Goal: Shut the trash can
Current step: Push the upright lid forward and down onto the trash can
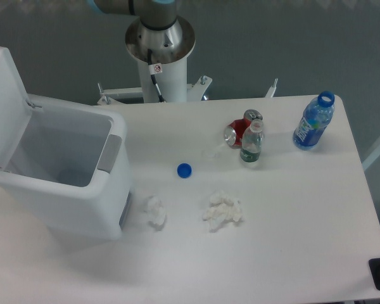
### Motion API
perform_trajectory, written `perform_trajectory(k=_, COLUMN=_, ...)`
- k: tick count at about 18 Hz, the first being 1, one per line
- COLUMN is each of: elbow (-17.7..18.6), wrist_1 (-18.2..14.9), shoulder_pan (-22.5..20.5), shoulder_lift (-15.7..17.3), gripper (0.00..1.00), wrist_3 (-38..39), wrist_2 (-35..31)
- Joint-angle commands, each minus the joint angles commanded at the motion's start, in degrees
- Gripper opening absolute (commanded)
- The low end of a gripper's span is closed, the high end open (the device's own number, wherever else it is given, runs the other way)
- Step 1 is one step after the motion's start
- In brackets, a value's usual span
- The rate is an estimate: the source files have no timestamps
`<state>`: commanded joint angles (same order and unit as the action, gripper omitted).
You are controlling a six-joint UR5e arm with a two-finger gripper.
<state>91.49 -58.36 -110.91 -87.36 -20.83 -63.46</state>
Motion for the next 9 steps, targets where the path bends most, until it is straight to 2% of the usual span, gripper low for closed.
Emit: perform_trajectory(k=9, elbow=0.26, wrist_1=0.0, shoulder_pan=-6.06, shoulder_lift=0.79, gripper=1.0, wrist_3=-0.44, wrist_2=-0.61)
